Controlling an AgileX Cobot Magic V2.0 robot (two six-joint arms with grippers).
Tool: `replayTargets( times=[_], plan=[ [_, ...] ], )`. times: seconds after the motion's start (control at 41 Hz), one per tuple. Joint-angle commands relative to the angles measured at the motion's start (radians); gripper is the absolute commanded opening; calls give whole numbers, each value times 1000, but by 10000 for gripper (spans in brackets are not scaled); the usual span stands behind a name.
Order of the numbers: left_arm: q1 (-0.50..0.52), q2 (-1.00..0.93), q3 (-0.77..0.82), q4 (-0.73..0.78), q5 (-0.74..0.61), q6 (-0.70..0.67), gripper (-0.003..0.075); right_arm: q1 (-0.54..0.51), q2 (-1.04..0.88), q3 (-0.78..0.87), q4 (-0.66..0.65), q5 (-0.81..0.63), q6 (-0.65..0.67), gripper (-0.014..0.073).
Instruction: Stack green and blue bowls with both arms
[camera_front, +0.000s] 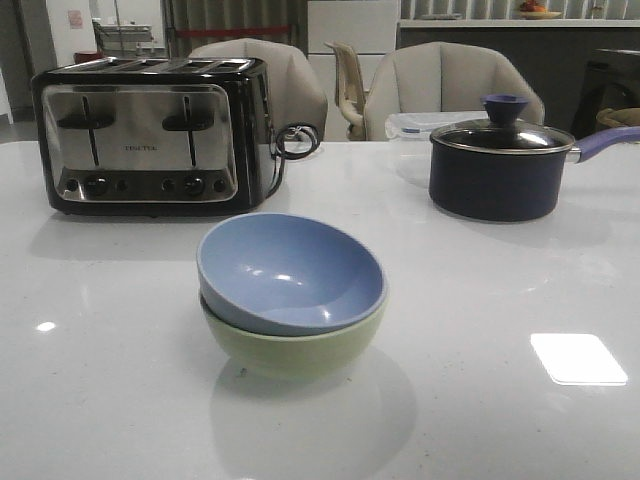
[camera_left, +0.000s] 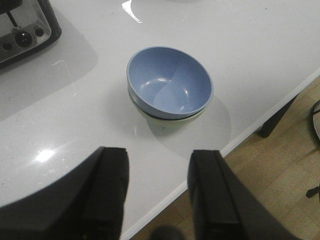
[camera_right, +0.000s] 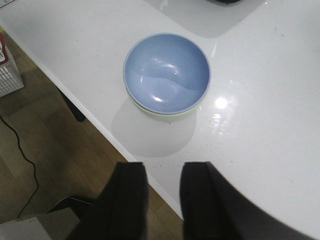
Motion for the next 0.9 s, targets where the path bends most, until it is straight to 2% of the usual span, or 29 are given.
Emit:
replayTargets(
  times=[0.0,0.122,0.195,0.877],
  plan=[
    [-3,-3,-26,-20,-76,0,216,-2,-1,-27,3,-60,-9,154],
    [-3,-3,-26,-20,-76,0,125,-2,-1,-27,3,-60,-9,62],
    [-3,-3,-26,-20,-76,0,97,-2,-1,-27,3,-60,-9,38],
    [-3,-25,-20,-20,-78,0,98,-2,-1,-27,3,-60,-9,39]
  ],
)
